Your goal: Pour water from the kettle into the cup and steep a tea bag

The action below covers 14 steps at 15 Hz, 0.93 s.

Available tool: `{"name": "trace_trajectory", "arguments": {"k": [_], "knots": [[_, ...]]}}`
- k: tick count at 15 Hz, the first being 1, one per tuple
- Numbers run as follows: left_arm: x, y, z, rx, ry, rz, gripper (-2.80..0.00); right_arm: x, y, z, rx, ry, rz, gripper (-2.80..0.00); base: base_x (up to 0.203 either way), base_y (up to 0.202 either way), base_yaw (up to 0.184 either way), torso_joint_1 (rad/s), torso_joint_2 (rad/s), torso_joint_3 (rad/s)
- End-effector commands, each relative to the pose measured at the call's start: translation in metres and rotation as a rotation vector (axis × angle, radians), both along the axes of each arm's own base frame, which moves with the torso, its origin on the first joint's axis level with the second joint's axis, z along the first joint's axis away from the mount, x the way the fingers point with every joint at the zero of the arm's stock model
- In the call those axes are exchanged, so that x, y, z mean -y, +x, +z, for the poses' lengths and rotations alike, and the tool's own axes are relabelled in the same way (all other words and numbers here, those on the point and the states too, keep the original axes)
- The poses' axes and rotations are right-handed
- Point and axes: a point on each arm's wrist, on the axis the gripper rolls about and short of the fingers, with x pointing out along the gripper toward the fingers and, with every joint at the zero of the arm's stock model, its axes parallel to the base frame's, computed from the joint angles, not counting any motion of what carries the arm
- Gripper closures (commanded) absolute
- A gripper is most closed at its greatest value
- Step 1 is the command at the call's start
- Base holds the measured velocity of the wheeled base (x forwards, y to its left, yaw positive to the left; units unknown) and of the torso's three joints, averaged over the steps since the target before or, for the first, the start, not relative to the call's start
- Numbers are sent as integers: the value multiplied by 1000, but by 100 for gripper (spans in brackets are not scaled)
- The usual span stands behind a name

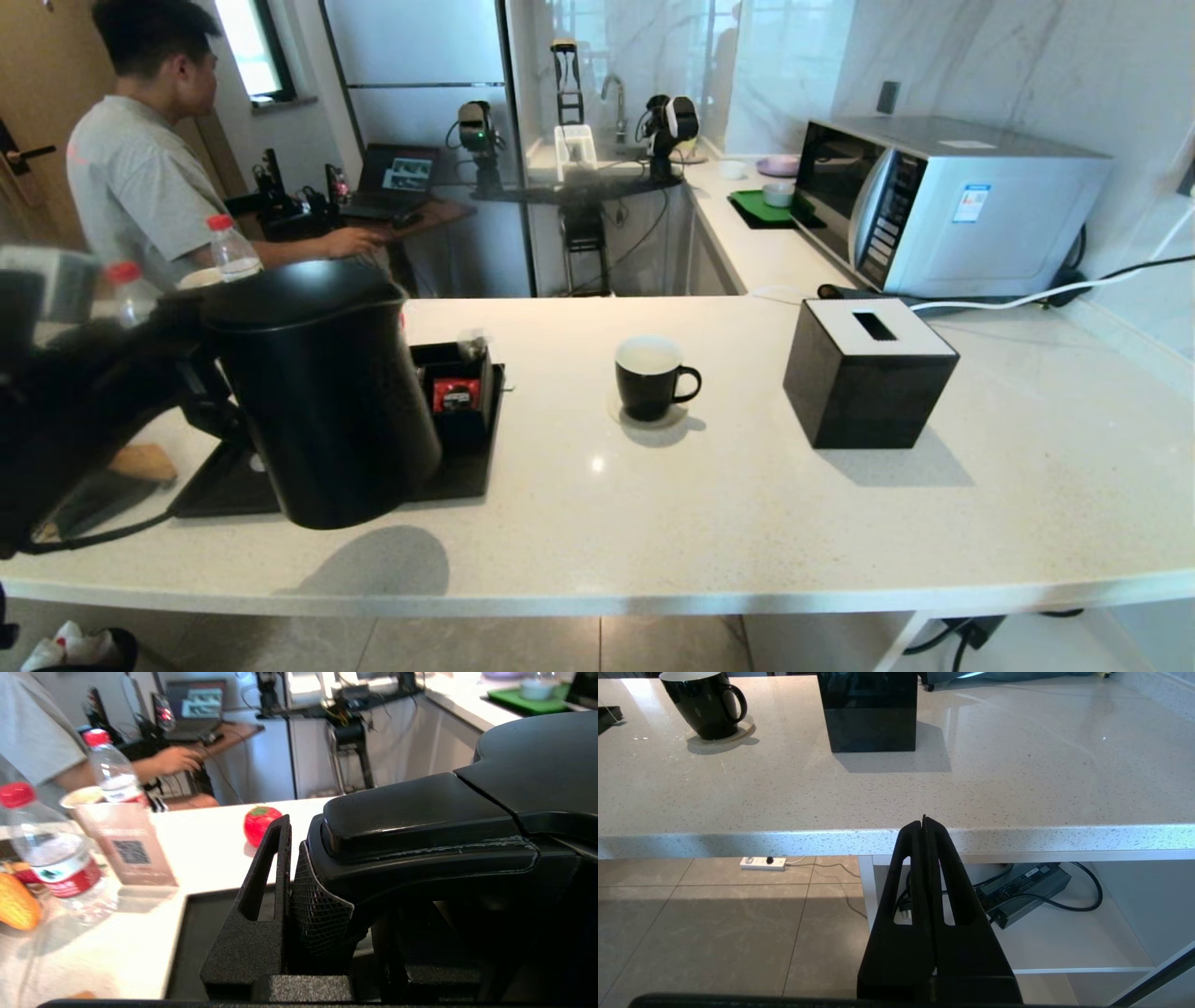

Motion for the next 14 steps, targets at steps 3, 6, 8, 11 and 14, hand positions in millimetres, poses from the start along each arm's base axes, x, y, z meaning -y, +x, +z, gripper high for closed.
{"name": "trace_trajectory", "arguments": {"k": [3, 6, 8, 11, 14], "knots": [[23, -5, 23, -9, 40, -30, 0, 0, 0, 0, -1, 0, 0, 0, 0, 0, 0, 0, 0, 0], [43, 1, 37, -14, 45, -49, 0, 0, 0, 0, -2, 0, 0, 0, 0, 0, 0, 0, 0, 0], [56, 4, 41, -34, 45, -49, 0, 0, 0, 0, -1, 0, 0, 0, 0, 0, 0, 0, 0, 0], [70, 6, 39, -67, 47, -39, 0, 0, 0, 0, -1, 0, 0, 0, 0, 0, 0, 0, 0, 0], [88, 10, 34, -87, 68, -3, 0, 0, 0, 0, -1, 0, 0, 0, 0, 0, 0, 0, 0, 0]]}}
